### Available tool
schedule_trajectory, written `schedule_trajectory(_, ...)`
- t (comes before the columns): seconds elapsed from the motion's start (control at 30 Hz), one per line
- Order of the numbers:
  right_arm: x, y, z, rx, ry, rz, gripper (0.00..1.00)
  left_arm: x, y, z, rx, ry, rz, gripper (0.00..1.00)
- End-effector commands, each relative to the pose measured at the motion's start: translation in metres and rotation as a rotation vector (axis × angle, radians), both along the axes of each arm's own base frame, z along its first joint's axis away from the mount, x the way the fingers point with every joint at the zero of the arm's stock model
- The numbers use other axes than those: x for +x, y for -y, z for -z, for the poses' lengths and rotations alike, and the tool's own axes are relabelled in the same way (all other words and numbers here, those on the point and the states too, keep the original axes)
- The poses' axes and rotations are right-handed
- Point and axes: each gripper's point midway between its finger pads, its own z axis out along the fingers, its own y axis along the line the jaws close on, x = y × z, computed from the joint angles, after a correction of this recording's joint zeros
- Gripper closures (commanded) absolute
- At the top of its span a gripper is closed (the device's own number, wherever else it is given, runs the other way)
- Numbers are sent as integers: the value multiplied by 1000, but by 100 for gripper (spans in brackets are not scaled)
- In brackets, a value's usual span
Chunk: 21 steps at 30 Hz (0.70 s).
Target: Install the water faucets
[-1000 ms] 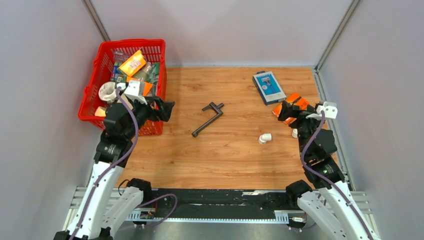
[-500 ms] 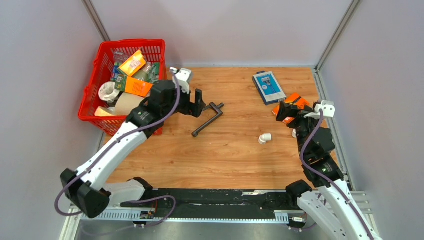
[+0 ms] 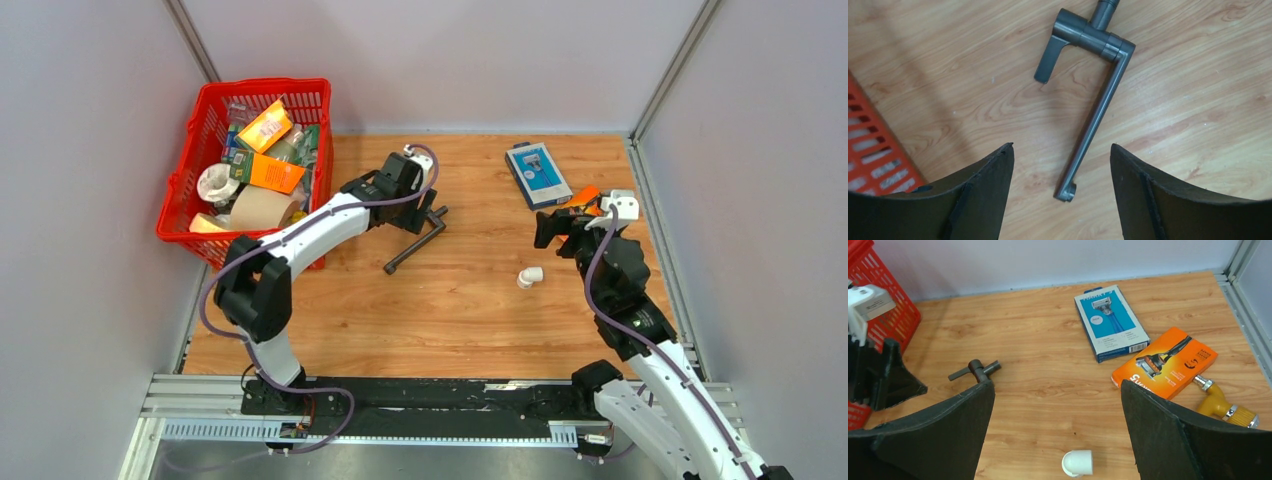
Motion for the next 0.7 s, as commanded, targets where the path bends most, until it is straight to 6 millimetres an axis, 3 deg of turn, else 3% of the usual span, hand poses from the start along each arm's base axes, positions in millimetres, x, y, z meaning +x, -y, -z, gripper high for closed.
schedule_trajectory(0.0, -2, -10, -13, 27, 6, -50, 0, 12, 21, 2, 17, -1, 98, 26)
schedule_trajectory(0.13, -1, -9, -10, 26, 0, -45, 0, 15, 35, 27, 27, -56, 153, 33)
schedule_trajectory(0.23, -1, -9, -6, 20, -10, -46, 0, 17, 46, 45, 25, -96, 189, 46)
schedule_trajectory(0.67, 1, -10, -1, 6, -28, -47, 0, 33, 68, 103, 55, -186, 228, 52)
